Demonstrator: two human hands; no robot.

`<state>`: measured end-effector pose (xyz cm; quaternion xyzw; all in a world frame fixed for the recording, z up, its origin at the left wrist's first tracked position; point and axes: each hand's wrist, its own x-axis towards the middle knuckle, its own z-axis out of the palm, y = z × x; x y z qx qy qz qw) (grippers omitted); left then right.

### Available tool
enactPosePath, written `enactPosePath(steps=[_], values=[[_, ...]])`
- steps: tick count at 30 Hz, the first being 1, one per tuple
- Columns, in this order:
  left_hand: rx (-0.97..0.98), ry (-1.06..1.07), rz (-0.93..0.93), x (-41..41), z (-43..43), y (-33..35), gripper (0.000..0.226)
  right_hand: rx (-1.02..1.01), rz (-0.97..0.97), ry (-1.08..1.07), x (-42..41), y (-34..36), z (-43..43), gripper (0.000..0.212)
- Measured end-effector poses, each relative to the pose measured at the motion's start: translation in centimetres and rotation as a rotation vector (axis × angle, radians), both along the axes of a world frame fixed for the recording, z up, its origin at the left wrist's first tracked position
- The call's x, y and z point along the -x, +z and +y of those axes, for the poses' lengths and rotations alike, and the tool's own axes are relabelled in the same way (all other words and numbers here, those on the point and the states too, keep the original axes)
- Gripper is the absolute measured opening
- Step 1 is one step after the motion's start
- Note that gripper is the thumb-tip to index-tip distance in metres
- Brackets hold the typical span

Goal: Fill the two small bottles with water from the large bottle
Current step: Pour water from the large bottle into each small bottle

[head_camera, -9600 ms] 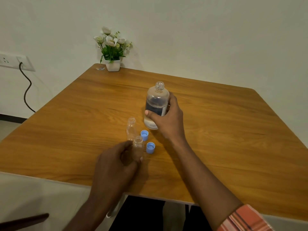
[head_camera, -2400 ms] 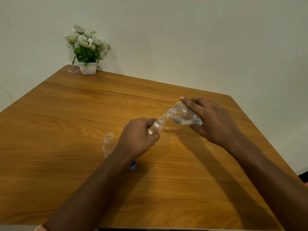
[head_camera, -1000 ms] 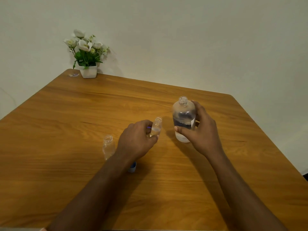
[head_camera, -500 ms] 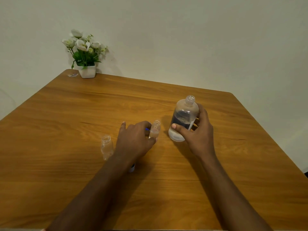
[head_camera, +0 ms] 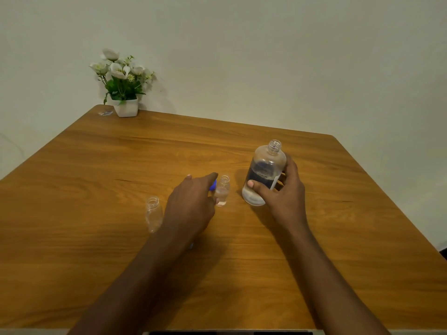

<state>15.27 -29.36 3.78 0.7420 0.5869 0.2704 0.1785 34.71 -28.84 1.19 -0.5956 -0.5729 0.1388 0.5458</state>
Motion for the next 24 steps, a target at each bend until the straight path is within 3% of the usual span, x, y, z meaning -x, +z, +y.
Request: enactPosePath(steps=[3, 6, 9, 12, 15, 20, 24], values=[[-0.201, -0.003, 0.005, 0.6, -2.7, 0.4, 0.04, 0.005, 0.005, 0.001, 0.0, -0.1, 0.0, 0.084], [-0.425, -0.021, -0.102, 2.4, -6.5, -0.5, 0.021, 0.014, 0.015, -0.002, 0.1, -0.3, 0.1, 0.086], [-0.483, 0.062, -0.202, 5.2, -8.9, -2.2, 0.019, 0.016, 0.046, -0.004, 0.1, -0.4, 0.0, 0.086], [-0.419, 0.234, -0.32, 8.1, -9.3, -3.2, 0.02, 0.012, 0.05, -0.006, 0.4, -0.3, 0.0, 0.085], [-0.295, 0.36, -0.446, 9.5, -8.7, -3.4, 0.038, 0.012, 0.062, -0.007, 0.5, -0.2, -0.2, 0.084], [-0.117, 0.328, -0.514, 10.0, -7.1, -3.6, 0.06, 0.003, 0.064, -0.005, 0.7, 0.1, -0.5, 0.081], [-0.053, 0.298, -0.503, 9.9, -6.1, -3.8, 0.062, -0.002, 0.058, -0.002, 0.5, 0.1, -0.5, 0.082]])
